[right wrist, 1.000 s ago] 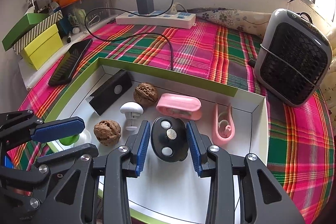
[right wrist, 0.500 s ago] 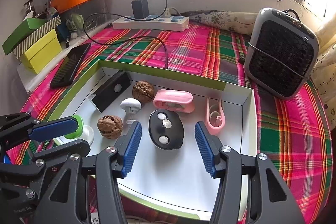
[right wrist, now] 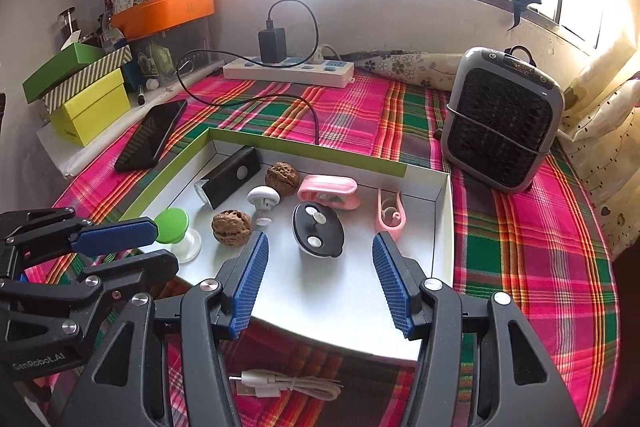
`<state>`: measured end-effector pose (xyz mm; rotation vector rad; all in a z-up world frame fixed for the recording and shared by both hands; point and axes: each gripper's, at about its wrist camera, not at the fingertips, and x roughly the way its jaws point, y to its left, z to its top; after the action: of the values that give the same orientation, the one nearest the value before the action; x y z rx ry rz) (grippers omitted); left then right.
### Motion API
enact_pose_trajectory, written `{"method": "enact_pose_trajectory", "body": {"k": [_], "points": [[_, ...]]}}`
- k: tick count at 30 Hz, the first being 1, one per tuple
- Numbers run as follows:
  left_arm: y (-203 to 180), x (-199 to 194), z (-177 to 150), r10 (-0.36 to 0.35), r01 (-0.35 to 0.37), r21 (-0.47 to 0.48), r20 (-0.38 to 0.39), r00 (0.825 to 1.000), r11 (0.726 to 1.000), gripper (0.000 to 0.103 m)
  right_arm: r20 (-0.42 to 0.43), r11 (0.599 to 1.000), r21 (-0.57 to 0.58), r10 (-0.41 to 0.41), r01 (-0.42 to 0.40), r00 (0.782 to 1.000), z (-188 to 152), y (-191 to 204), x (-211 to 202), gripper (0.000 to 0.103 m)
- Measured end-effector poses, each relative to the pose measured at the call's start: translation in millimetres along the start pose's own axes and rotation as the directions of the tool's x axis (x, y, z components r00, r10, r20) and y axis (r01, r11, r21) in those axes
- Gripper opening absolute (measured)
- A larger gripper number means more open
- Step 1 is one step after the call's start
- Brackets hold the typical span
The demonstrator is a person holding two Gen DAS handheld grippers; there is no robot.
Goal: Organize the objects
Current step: 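Lower the black remote into the box and open the right tool while the left tool releases the walnut, then move the left tool to the white round container while the right tool approaches the white USB cable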
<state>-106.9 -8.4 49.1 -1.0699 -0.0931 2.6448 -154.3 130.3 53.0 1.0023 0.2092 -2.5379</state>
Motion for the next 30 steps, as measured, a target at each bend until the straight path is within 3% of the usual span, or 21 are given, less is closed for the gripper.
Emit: {"method": "enact_pose_trajectory", "body": {"k": [13,30], "points": [[-8,-12,-14,-0.046,0.046,0.002,0.0,0.999,0.999,0.029,0.02,0.999,0.039,-0.011,0.01,1.0,-18,-6,-24,0.055],[-32,2,-37,-0.161,0.166,0.043,-0.094,0.982,0.985,0.03,0.031,0.993,0.119,-0.02,0.016,0.999,-43,-19,-43,0.055]]}}
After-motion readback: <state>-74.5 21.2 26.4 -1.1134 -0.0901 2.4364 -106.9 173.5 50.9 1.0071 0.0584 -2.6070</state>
